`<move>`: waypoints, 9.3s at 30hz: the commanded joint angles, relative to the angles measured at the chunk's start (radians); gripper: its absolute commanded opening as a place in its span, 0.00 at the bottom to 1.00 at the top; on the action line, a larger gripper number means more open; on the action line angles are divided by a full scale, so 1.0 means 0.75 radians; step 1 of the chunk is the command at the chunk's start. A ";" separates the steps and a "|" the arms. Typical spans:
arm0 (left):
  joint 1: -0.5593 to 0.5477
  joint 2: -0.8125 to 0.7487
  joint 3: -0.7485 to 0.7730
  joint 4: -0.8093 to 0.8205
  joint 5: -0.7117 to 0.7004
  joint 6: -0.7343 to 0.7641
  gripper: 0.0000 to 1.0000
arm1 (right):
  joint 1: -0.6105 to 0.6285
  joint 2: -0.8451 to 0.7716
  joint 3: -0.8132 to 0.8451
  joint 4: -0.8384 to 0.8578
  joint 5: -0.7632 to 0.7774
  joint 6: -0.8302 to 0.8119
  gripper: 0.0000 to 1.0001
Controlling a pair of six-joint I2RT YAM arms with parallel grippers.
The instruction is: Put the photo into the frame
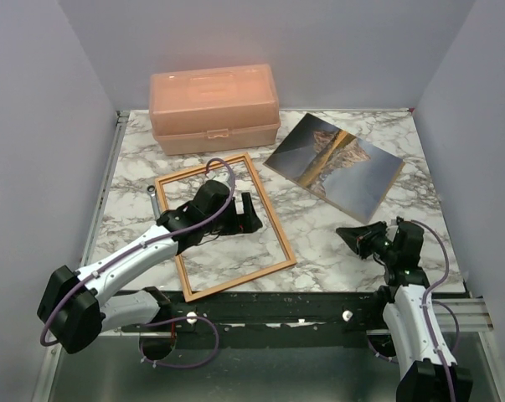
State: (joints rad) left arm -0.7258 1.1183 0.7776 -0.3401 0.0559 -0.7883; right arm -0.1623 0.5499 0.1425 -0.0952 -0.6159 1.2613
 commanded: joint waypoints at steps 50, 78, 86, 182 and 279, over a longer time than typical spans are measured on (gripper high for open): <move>0.203 0.796 0.226 0.455 0.472 -0.096 0.85 | 0.000 1.356 1.185 -0.369 0.459 -0.997 1.00; 0.193 0.894 0.284 0.446 0.528 -0.073 0.84 | -0.016 1.600 1.223 -0.385 0.555 -1.101 0.99; 0.192 0.905 0.282 0.492 0.562 -0.083 0.84 | -0.009 1.608 1.125 -0.365 0.375 -1.134 0.98; 0.529 0.380 -0.180 0.461 0.887 0.067 0.00 | 0.115 1.155 0.856 -0.321 -0.253 -1.091 1.00; -0.035 1.192 0.708 -0.139 0.315 0.060 0.44 | 0.372 0.585 1.751 -0.913 0.693 -1.034 0.00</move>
State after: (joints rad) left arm -0.7147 1.9598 1.2789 -0.3622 0.3771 -0.7647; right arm 0.1169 1.0199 1.3975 -0.7681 -0.1448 0.4957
